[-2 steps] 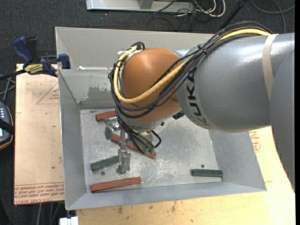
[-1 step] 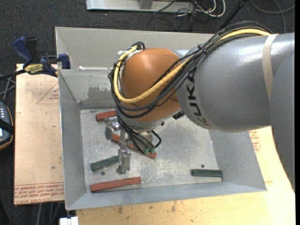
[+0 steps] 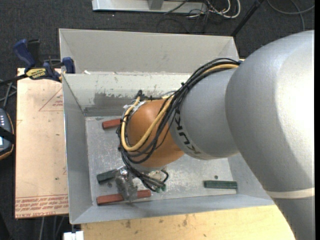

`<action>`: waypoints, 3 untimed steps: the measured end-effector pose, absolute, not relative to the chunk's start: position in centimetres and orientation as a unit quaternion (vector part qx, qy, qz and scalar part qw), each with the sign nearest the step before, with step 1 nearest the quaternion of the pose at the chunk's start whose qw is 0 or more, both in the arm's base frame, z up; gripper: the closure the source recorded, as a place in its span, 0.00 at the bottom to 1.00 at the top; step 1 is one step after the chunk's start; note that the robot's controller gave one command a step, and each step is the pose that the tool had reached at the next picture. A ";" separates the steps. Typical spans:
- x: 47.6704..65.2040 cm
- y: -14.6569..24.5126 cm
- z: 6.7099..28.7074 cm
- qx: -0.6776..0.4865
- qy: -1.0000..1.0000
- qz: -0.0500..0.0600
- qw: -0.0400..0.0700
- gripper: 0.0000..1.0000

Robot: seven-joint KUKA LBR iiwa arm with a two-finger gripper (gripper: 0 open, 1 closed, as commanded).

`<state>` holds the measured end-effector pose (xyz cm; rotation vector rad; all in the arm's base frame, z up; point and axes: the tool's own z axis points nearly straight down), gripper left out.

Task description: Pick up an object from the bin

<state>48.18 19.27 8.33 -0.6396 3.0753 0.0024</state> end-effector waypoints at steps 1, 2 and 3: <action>48.2 19.3 8.4 -0.203 0.979 0.001 0.001 1.00; 48.2 19.4 13.1 -0.179 0.984 0.000 -0.003 1.00; 51.4 20.8 14.2 -0.146 0.989 0.001 0.001 0.00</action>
Offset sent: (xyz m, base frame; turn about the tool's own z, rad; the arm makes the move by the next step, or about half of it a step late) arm 0.0046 0.0029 0.1064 0.1083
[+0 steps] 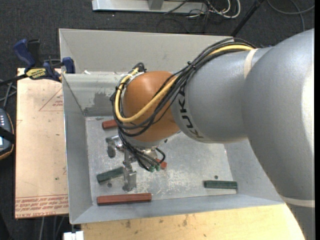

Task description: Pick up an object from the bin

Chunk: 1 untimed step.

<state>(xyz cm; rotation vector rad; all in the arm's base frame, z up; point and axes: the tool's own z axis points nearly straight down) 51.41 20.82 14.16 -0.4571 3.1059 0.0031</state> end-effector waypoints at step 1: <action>51.4 20.8 14.2 -0.145 0.989 0.001 0.001 0.00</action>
Offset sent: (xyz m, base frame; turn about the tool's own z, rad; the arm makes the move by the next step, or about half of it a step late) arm -0.0047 0.0058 -0.0716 -0.2245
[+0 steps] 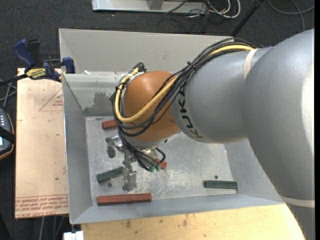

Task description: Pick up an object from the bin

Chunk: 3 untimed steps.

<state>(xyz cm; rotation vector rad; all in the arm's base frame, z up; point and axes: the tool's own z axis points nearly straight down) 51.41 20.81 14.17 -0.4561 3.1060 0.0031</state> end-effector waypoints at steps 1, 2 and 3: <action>51.2 21.6 7.3 -0.254 0.967 0.002 0.006 1.00; 51.2 21.6 7.3 -0.254 0.967 0.002 0.006 1.00; 53.6 19.1 21.8 -0.269 0.963 0.001 0.002 1.00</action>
Offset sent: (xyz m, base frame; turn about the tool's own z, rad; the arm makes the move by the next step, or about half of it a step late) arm 0.0000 0.0000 0.0000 0.0000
